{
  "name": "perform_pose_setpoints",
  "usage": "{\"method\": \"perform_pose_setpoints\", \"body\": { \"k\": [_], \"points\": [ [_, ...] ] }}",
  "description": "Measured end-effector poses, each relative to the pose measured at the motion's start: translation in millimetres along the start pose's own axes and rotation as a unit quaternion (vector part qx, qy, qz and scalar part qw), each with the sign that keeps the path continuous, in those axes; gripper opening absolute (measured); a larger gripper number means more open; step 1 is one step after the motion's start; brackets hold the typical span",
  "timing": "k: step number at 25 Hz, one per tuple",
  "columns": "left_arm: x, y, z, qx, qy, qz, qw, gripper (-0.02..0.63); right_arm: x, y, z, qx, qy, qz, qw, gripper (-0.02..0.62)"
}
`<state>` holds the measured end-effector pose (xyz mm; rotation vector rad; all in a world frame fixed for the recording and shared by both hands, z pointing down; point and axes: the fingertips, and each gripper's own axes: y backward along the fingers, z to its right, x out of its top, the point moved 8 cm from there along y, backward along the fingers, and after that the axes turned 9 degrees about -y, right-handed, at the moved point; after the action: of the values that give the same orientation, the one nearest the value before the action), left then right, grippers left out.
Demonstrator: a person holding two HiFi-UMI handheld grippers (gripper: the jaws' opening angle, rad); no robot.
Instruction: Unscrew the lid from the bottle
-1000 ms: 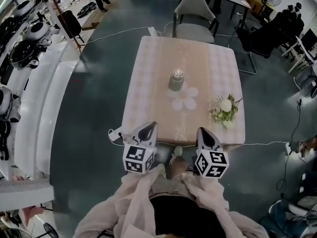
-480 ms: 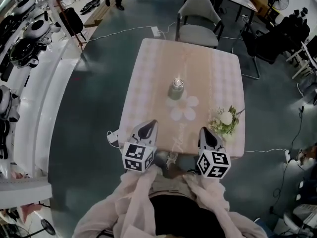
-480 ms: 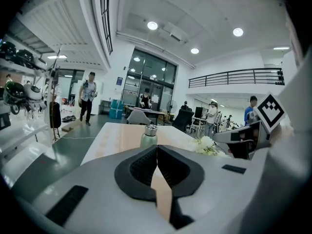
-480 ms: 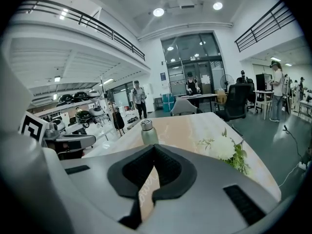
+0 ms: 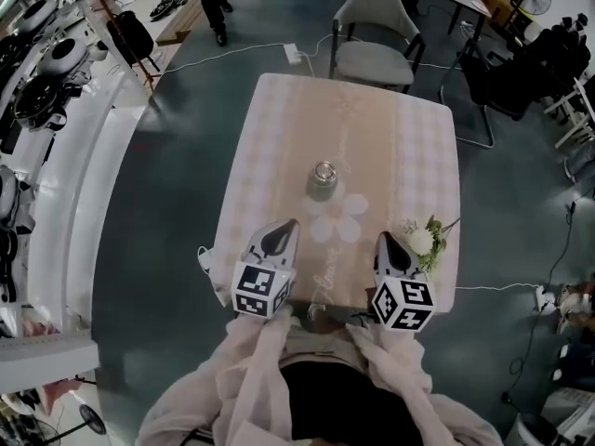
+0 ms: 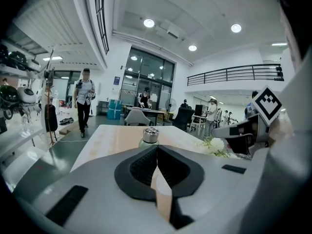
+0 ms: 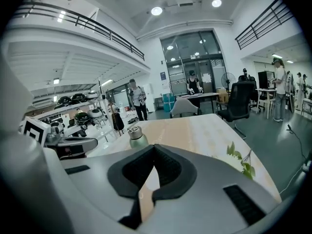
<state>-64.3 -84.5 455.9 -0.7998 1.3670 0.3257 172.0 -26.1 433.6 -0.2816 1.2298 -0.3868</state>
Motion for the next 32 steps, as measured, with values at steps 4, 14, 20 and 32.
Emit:
{"method": "perform_pose_setpoints", "body": {
  "k": [4, 14, 20, 32],
  "points": [
    [2.7, -26.1, -4.8, 0.005, -0.004, 0.001, 1.0000, 0.026, 6.7, -18.9, 13.6, 0.005, -0.005, -0.008, 1.000, 0.012],
    [-12.6, -82.6, -20.9, 0.010, 0.009, -0.012, 0.9998, 0.029, 13.5, -53.9, 30.6, 0.027, -0.010, -0.041, 0.999, 0.012],
    [-23.7, -106.6, -18.6, -0.001, -0.026, -0.024, 0.9994, 0.194, 16.8, -71.1, 37.3, 0.042, -0.009, -0.060, 0.997, 0.012],
    [-38.8, -155.6, -17.4, -0.014, -0.034, -0.069, 0.9969, 0.379, 10.9, -95.3, 47.1, 0.065, -0.015, -0.088, 0.994, 0.012]
  ]
}}
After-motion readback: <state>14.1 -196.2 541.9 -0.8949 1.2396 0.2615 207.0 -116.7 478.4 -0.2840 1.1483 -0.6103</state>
